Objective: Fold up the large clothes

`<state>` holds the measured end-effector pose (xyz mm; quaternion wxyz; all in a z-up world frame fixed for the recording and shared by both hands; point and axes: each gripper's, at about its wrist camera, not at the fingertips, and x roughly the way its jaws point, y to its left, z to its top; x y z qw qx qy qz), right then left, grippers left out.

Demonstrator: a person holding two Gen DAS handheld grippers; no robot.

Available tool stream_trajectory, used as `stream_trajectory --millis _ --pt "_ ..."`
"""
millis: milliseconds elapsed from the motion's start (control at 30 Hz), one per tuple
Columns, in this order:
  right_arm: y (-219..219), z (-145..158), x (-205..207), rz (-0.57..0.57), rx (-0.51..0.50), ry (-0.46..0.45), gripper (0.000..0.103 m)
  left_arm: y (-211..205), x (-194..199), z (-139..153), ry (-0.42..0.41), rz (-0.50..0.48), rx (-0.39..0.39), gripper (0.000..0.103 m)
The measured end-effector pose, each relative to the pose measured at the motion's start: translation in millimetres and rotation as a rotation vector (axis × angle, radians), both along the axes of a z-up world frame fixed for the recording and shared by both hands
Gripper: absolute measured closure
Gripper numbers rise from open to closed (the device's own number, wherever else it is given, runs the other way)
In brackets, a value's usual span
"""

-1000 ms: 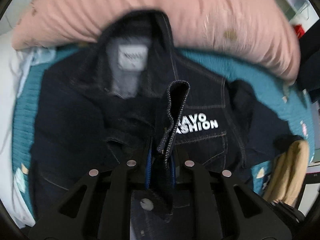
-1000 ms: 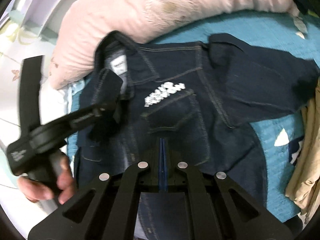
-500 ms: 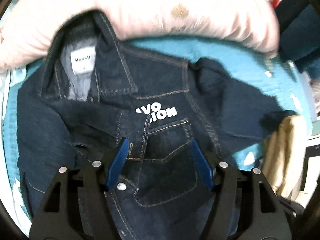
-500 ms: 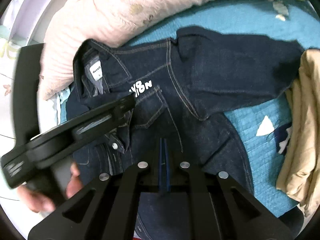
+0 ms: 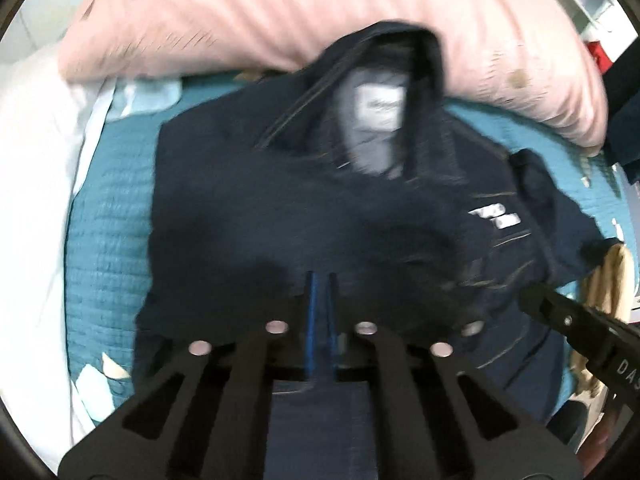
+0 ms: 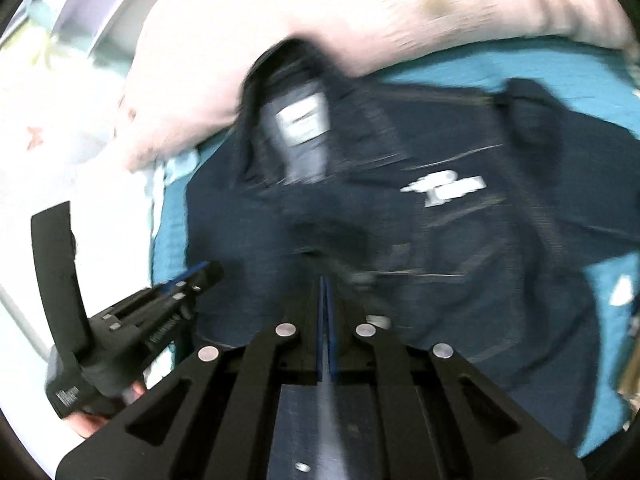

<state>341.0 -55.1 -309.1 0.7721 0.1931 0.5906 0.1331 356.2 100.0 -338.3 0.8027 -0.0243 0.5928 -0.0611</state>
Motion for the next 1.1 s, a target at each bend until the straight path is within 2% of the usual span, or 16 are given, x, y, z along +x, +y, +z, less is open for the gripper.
stream_trajectory --millis 167,233,267,300,367,433,500,600,667,733,800,900,1000,1033,1067,1100 --pt "64.5 -46.2 20.8 0.104 0.024 0.081 0.101 34.2 2.9 -42.8 0.066 0.027 -0.022 0.103" --pt "82.5 -71.8 28.0 0.150 -0.096 0.105 0.101 45.8 3.6 -59.8 0.075 0.039 -0.072 0.103" --pt "83.3 -80.8 28.4 0.156 -0.125 0.120 0.103 51.0 2.6 -62.5 0.070 0.045 -0.099 0.103" --pt "76.7 -88.3 29.3 0.157 -0.084 0.129 0.103 54.0 2.0 -61.5 0.067 0.046 -0.111 0.101" --pt "59.5 -85.7 28.4 0.141 -0.048 0.140 0.103 64.6 -0.7 -57.9 0.060 0.061 -0.091 0.101" --pt "32.4 -70.4 24.0 0.101 -0.070 0.116 0.103 77.7 -3.2 -57.7 0.052 0.079 -0.034 0.101" --pt "9.2 -66.8 23.0 0.063 -0.125 0.096 0.103 94.5 -6.1 -60.0 0.058 0.095 -0.086 0.101" --pt "1.3 -100.1 31.4 0.038 -0.060 0.167 0.103 104.8 -5.2 -67.9 0.067 0.123 -0.151 0.101" --pt "8.0 -86.5 31.0 0.028 -0.095 0.173 0.103 102.8 -5.7 -58.6 0.073 0.137 -0.121 0.101" --pt "18.6 -59.2 29.4 0.063 -0.097 0.111 0.099 93.0 -7.0 -38.3 0.026 0.090 -0.070 0.101" --pt "29.3 -32.7 34.0 0.101 -0.101 0.021 0.099 84.3 -5.8 -16.4 -0.025 0.042 -0.091 0.101" --pt "36.4 -30.9 49.6 0.102 -0.119 -0.003 0.097 73.6 13.0 -1.0 -0.064 0.030 -0.112 0.101" --pt "35.7 -61.7 77.6 0.075 -0.123 0.059 0.101 70.7 42.2 -16.7 -0.035 0.069 -0.086 0.101" --pt "35.4 -73.1 84.2 0.067 -0.211 0.061 0.103 74.6 52.1 -26.6 -0.019 0.085 -0.078 0.101" --pt "33.8 -84.3 88.1 0.071 -0.254 0.071 0.103 80.5 62.6 -43.8 0.018 0.115 -0.058 0.101" --pt "27.8 -92.8 88.3 0.079 -0.211 0.074 0.103 88.8 70.3 -62.5 0.064 0.146 -0.076 0.101"
